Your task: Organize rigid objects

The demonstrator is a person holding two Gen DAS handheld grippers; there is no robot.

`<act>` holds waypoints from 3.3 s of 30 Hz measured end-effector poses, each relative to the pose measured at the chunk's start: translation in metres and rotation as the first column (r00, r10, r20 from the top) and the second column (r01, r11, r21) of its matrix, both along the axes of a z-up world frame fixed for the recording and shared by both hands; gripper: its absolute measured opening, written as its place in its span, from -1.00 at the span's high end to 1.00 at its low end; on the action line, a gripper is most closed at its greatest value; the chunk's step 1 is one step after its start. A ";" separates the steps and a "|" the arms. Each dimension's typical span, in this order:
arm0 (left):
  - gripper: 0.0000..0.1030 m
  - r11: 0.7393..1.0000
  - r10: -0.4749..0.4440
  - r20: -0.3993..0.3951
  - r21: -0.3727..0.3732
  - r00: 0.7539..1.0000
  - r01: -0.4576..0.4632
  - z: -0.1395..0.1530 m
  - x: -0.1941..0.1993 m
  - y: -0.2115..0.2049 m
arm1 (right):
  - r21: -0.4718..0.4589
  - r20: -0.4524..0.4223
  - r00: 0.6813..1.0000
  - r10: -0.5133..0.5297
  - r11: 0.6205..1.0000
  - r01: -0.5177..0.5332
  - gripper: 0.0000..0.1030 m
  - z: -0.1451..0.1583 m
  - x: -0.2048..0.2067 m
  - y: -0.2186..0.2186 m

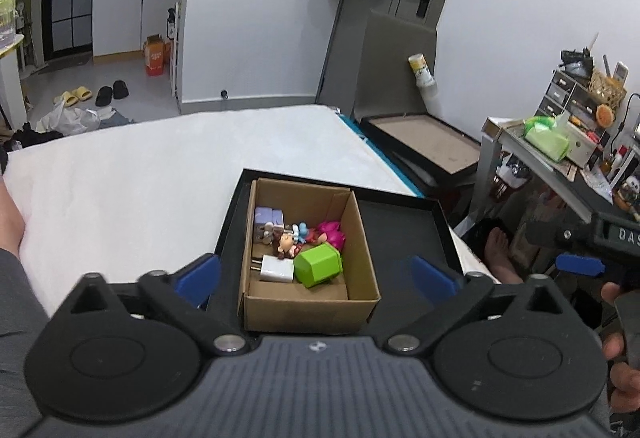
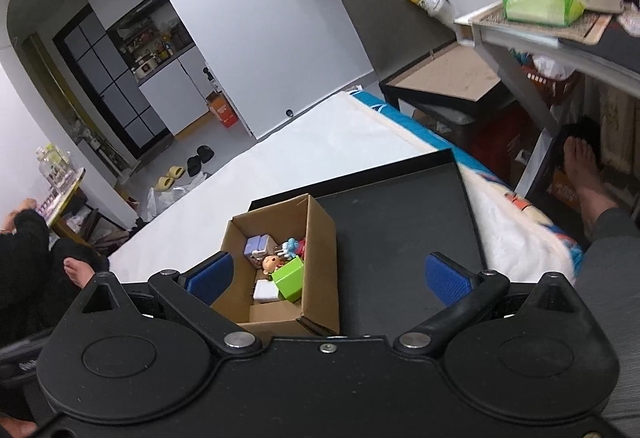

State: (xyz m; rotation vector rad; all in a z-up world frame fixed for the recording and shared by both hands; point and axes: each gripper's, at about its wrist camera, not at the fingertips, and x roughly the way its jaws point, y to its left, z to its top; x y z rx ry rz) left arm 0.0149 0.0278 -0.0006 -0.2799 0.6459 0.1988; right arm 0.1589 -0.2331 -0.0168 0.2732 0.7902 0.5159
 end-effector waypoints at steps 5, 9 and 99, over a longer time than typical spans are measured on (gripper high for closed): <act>-0.99 1.000 0.005 -0.004 0.024 1.000 -0.005 0.009 -0.010 -0.007 | 0.011 -0.007 1.000 0.016 1.000 -0.016 -1.00 0.009 -0.013 -0.007; -0.99 1.000 0.008 0.008 0.017 1.000 -0.008 0.012 -0.021 -0.011 | -0.032 -0.009 0.998 0.063 0.998 -0.063 -1.00 0.011 -0.023 -0.004; -0.99 0.995 -0.099 0.024 0.010 0.995 0.098 0.029 -0.038 -0.036 | -0.098 0.017 0.999 0.048 0.994 -0.046 -1.00 0.037 -0.055 -0.012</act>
